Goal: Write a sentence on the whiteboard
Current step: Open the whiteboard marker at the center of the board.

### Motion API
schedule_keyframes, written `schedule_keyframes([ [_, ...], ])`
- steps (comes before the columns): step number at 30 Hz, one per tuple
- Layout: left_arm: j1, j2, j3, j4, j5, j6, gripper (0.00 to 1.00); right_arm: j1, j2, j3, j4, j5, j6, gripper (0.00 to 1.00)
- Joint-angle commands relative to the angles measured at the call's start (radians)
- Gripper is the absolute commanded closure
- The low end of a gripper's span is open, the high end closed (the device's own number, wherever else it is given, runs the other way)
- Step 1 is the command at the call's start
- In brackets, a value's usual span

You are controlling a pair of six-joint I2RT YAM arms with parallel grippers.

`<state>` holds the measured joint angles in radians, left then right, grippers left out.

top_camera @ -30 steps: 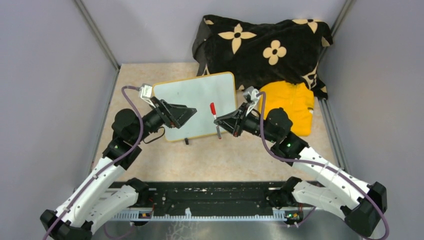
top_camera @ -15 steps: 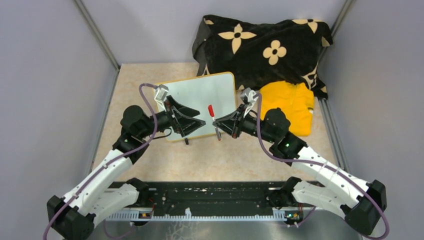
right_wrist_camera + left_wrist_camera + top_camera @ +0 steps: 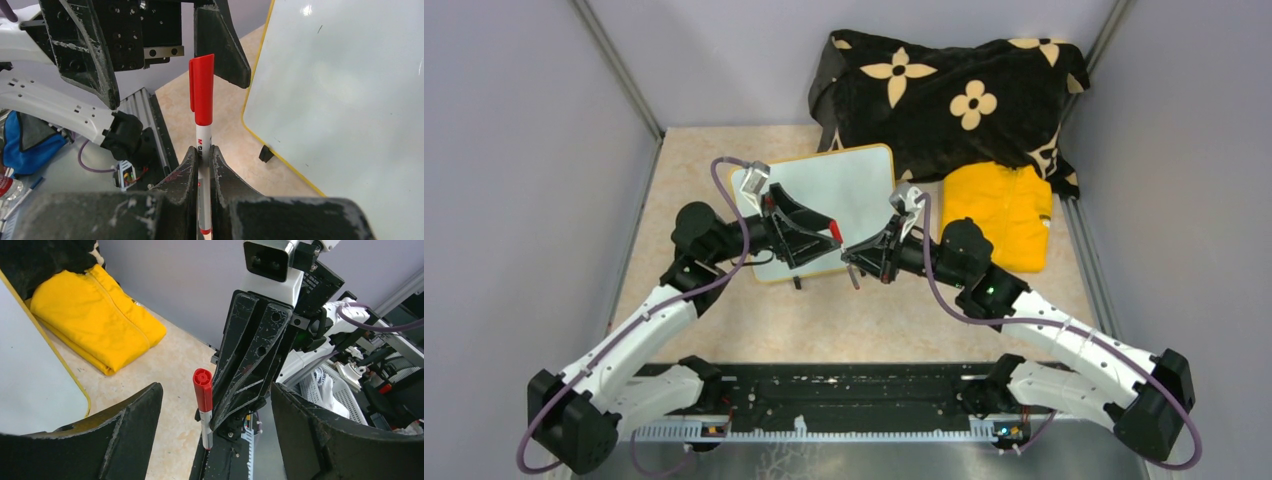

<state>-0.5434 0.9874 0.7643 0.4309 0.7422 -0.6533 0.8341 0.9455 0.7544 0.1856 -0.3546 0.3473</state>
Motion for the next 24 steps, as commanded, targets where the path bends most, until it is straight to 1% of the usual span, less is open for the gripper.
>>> schedule_keyframes([
  [1, -0.003, 0.018, 0.005, 0.112, 0.077, -0.030, 0.18, 0.014, -0.004, 0.056, 0.040, 0.003, -0.021, 1.00],
  [7, -0.003, 0.040, -0.005, 0.155, 0.113, -0.065, 0.35, 0.019, 0.005, 0.057, 0.044, 0.001, -0.018, 1.00],
  [11, -0.003, 0.051, 0.001, 0.165, 0.123, -0.079, 0.49, 0.026, 0.013, 0.058, 0.048, 0.005, -0.017, 1.00],
  [18, -0.004, 0.069, 0.001, 0.163, 0.136, -0.083, 0.58, 0.031, 0.022, 0.064, 0.051, 0.009, -0.021, 1.00],
  [22, -0.002, 0.079, -0.002, 0.162, 0.139, -0.080, 0.59, 0.033, 0.021, 0.063, 0.049, 0.013, -0.022, 1.00],
  [24, -0.004, 0.082, -0.002, 0.162, 0.144, -0.079, 0.64, 0.033, 0.019, 0.065, 0.047, 0.015, -0.022, 1.00],
])
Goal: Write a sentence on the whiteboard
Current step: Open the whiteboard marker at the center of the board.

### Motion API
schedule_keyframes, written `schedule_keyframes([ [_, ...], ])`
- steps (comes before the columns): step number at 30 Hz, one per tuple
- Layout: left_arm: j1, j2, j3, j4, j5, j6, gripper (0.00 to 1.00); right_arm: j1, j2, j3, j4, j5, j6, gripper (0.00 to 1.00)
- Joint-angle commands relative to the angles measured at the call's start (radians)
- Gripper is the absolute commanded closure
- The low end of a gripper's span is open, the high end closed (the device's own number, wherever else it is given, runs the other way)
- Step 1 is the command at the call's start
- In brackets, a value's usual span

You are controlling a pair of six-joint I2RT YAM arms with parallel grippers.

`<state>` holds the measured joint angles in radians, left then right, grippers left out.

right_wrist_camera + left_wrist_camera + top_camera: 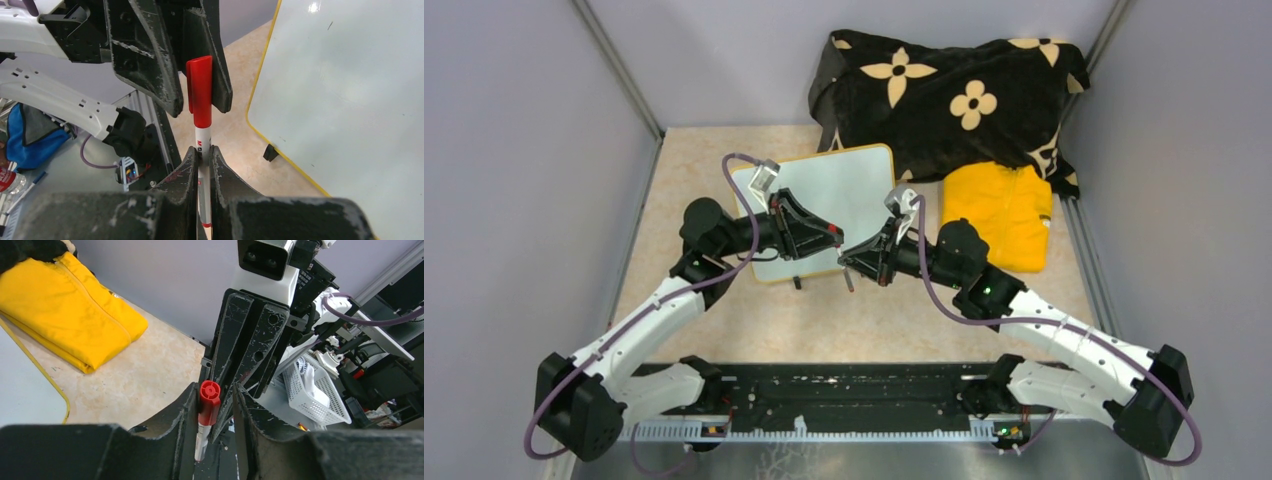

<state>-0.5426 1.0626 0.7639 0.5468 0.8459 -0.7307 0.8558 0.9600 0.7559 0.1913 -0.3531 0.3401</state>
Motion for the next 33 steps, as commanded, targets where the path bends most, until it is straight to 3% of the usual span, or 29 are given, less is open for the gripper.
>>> schedule_keyframes([
  [1, -0.004, 0.008, -0.002, 0.045, 0.041, -0.001, 0.69, 0.012, 0.004, 0.063, 0.042, 0.014, -0.015, 1.00],
  [6, -0.004, 0.006, -0.003, 0.044, 0.048, 0.004, 1.00, 0.012, 0.001, 0.058, 0.067, 0.010, 0.022, 1.00],
  [7, -0.005, 0.003, -0.004, 0.043, 0.050, 0.005, 1.00, 0.012, 0.000, 0.058, 0.078, 0.009, 0.038, 1.00],
  [12, -0.004, -0.033, -0.010, 0.043, 0.031, -0.003, 1.00, 0.012, 0.005, 0.053, 0.146, -0.011, 0.131, 0.58],
  [14, -0.003, -0.053, -0.018, 0.048, 0.003, -0.012, 1.00, 0.011, 0.017, 0.050, 0.172, -0.033, 0.165, 0.54],
  [19, -0.003, -0.103, -0.039, 0.093, -0.043, -0.079, 1.00, 0.011, 0.043, 0.036, 0.279, -0.099, 0.260, 0.53],
  [25, -0.003, -0.139, -0.044, 0.108, -0.070, -0.098, 1.00, 0.011, 0.074, 0.040, 0.342, -0.158, 0.315, 0.58],
  [27, -0.003, -0.144, -0.047, 0.105, -0.076, -0.098, 1.00, 0.010, 0.078, 0.040, 0.342, -0.168, 0.318, 0.67],
  [32, -0.003, -0.169, -0.060, 0.105, -0.140, -0.105, 1.00, 0.011, 0.069, 0.030, 0.316, -0.189, 0.302, 1.00],
  [33, -0.003, -0.177, -0.064, 0.105, -0.163, -0.109, 1.00, 0.011, 0.060, 0.023, 0.308, -0.182, 0.297, 1.00],
])
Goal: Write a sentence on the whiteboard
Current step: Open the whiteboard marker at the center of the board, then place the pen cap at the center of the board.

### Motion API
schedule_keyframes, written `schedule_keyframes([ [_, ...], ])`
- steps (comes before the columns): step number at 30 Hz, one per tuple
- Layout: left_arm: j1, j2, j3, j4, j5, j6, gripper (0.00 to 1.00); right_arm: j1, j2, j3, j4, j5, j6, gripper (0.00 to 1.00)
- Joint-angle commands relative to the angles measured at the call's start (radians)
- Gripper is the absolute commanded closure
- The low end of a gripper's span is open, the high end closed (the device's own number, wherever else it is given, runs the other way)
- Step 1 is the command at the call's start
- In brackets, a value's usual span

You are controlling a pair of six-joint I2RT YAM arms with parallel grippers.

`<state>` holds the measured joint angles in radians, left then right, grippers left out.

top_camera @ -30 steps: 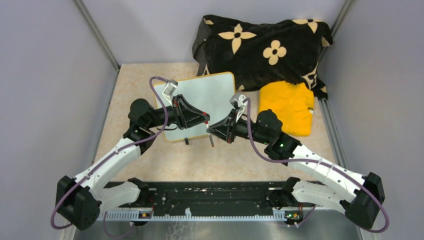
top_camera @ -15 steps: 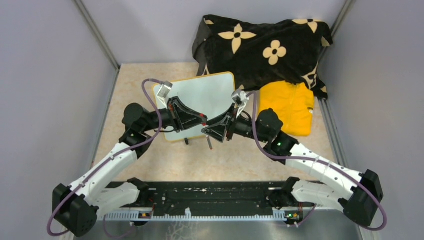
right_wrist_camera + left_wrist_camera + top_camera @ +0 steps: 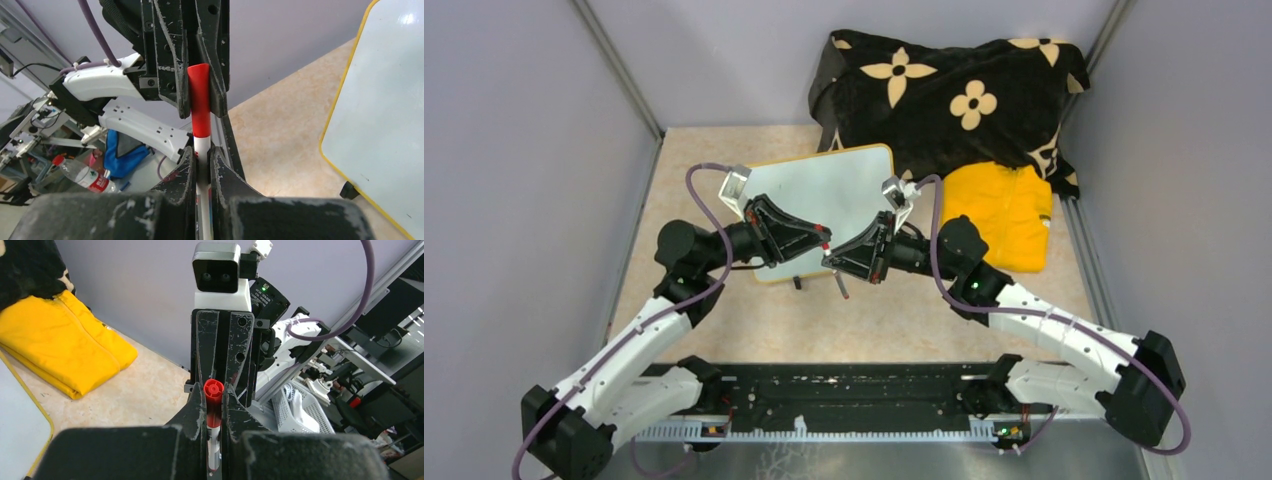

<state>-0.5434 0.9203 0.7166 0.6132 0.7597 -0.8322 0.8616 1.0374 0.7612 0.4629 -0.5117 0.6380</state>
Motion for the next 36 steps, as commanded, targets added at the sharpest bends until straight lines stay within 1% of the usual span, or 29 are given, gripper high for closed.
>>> schedule_keyframes([
  [1, -0.002, -0.044, -0.021, 0.039, -0.104, -0.012, 1.00, 0.005, -0.026, 0.010, 0.022, -0.018, -0.007, 1.00],
  [8, -0.001, -0.106, -0.043, 0.021, -0.273, -0.004, 1.00, 0.005, -0.093, -0.042, -0.051, 0.016, -0.053, 1.00],
  [17, -0.001, -0.116, -0.044, -0.001, -0.322, 0.000, 1.00, 0.005, -0.148, -0.098, -0.065, 0.052, -0.044, 1.00],
  [22, -0.001, -0.141, -0.060, -0.035, -0.360, 0.018, 1.00, 0.006, -0.186, -0.100, -0.115, 0.103, -0.073, 1.00],
  [23, 0.000, -0.144, -0.052, -0.073, -0.370, 0.035, 1.00, 0.005, -0.201, -0.096, -0.143, 0.138, -0.088, 1.00],
  [25, -0.001, -0.139, -0.019, -0.206, -0.393, 0.096, 1.00, 0.006, -0.239, -0.089, -0.230, 0.240, -0.134, 1.00],
  [26, 0.000, -0.130, 0.005, -0.321, -0.400, 0.157, 1.00, 0.006, -0.262, -0.085, -0.279, 0.315, -0.167, 1.00],
  [27, -0.001, -0.116, 0.026, -0.401, -0.401, 0.207, 1.00, 0.005, -0.284, -0.078, -0.327, 0.393, -0.194, 1.00],
  [30, -0.002, -0.050, 0.093, -0.644, -0.399, 0.301, 1.00, 0.005, -0.341, -0.060, -0.475, 0.665, -0.251, 1.00],
  [31, -0.004, -0.030, 0.102, -0.703, -0.386, 0.322, 1.00, 0.004, -0.356, -0.057, -0.525, 0.745, -0.265, 1.00],
  [33, -0.018, 0.003, 0.109, -0.790, -0.368, 0.359, 1.00, 0.004, -0.382, -0.054, -0.586, 0.855, -0.297, 1.00],
  [36, -0.063, 0.049, 0.089, -0.881, -0.414, 0.395, 1.00, 0.005, -0.403, -0.066, -0.634, 0.932, -0.320, 1.00],
])
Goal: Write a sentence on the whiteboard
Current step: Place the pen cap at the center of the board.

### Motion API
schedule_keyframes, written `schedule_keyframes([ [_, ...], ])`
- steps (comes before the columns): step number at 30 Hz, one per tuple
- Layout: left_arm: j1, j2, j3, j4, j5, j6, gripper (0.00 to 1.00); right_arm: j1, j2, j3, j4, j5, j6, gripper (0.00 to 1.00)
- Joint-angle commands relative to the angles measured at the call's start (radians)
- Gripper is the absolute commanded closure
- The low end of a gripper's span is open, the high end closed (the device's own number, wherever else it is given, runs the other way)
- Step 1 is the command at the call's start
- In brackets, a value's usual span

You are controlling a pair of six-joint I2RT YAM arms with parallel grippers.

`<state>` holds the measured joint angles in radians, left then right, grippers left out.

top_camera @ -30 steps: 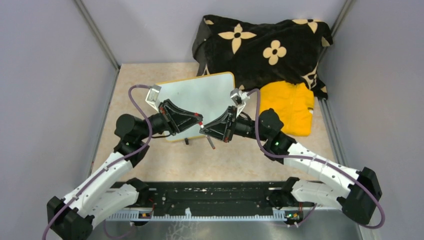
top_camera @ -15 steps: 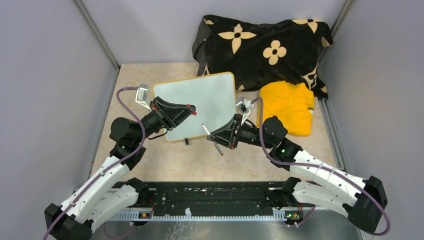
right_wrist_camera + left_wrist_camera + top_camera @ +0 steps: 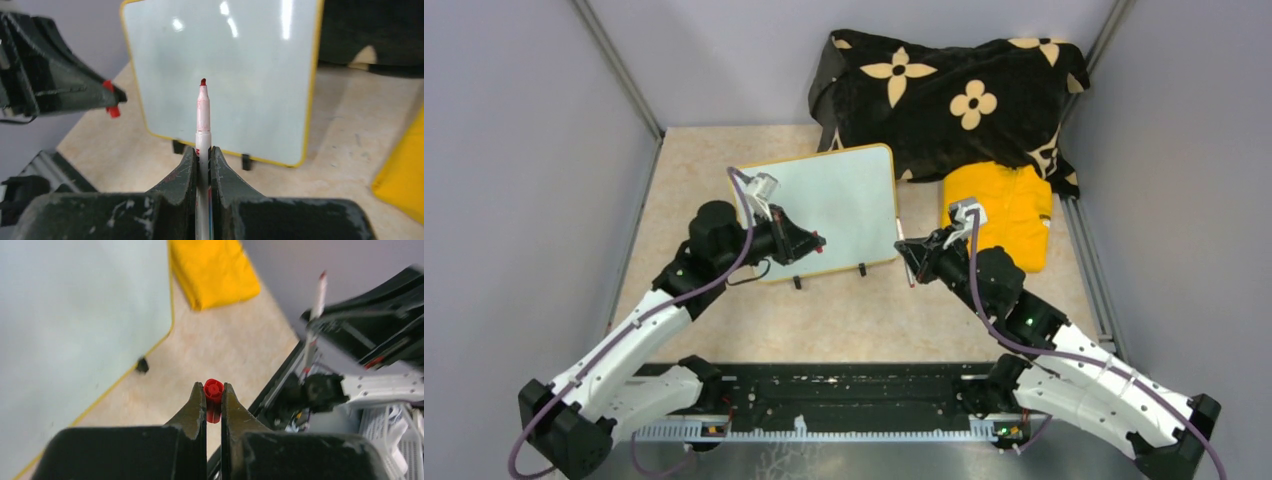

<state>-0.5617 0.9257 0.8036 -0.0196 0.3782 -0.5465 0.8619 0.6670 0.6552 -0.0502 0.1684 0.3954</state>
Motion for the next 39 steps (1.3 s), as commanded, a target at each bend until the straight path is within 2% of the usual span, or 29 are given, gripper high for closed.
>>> schedule_keyframes([
  [1, -0.064, 0.064, -0.003, -0.273, -0.054, 0.120, 1.00, 0.005, -0.035, 0.034, -0.130, 0.263, -0.077, 1.00],
  [9, -0.286, 0.255, 0.020, -0.328, -0.217, 0.154, 1.00, 0.005, -0.034, -0.004, -0.150, 0.294, -0.055, 1.00],
  [14, -0.374, 0.440, 0.099, -0.257, -0.233, 0.165, 1.00, 0.005, -0.074, 0.003, -0.171, 0.348, -0.069, 1.00],
  [22, -0.446, 0.756, 0.325, -0.229, -0.251, 0.193, 1.00, 0.002, -0.202, -0.004, -0.232, 0.441, -0.075, 1.00],
  [26, -0.460, 0.877, 0.381, -0.218, -0.269, 0.181, 1.00, 0.002, -0.236, -0.005, -0.250, 0.461, -0.079, 1.00],
  [32, -0.464, 0.951, 0.412, -0.217, -0.279, 0.173, 0.99, 0.003, -0.250, 0.003, -0.258, 0.463, -0.079, 1.00],
  [39, -0.465, 0.978, 0.412, -0.234, -0.278, 0.175, 0.88, 0.003, -0.248, 0.004, -0.252, 0.462, -0.083, 1.00],
])
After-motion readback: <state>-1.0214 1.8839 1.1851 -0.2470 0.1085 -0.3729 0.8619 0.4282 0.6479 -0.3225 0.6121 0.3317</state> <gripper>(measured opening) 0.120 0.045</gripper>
